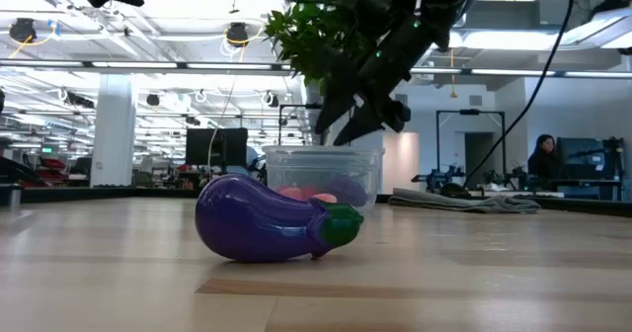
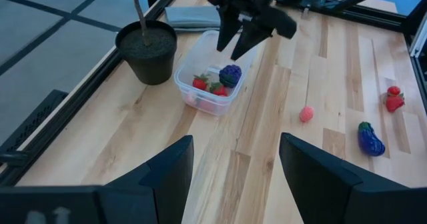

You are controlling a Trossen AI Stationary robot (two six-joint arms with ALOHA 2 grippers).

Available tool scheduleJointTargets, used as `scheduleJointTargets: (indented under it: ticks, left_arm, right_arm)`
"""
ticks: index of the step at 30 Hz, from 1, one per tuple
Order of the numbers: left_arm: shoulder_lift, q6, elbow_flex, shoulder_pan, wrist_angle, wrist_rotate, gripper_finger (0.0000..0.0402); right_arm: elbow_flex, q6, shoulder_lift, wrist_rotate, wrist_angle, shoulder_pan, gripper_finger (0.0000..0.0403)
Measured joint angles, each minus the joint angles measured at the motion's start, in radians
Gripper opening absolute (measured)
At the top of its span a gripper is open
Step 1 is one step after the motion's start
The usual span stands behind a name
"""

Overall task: Pick and placing Produce into tupperware
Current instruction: Put the pink peach into the transparent bin

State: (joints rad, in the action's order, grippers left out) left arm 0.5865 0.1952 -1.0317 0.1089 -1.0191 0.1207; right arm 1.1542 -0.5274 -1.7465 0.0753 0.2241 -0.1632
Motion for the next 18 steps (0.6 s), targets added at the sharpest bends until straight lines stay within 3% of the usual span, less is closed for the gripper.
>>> scheduleJointTargets:
  ticks: [10,18]
  left_arm:
    - [0.0,-0.002,0.0,0.0,0.009,0.0,0.0213]
    - [0.01,-0.016,0.099,0.0,0.161,-0.063,0.0213]
  right_arm:
    - [0.0,0.065,0.173,0.003,0.104,0.084,0.0245]
    - [0.0,0.04,0.259,0.04,0.286,0.243,0.0244]
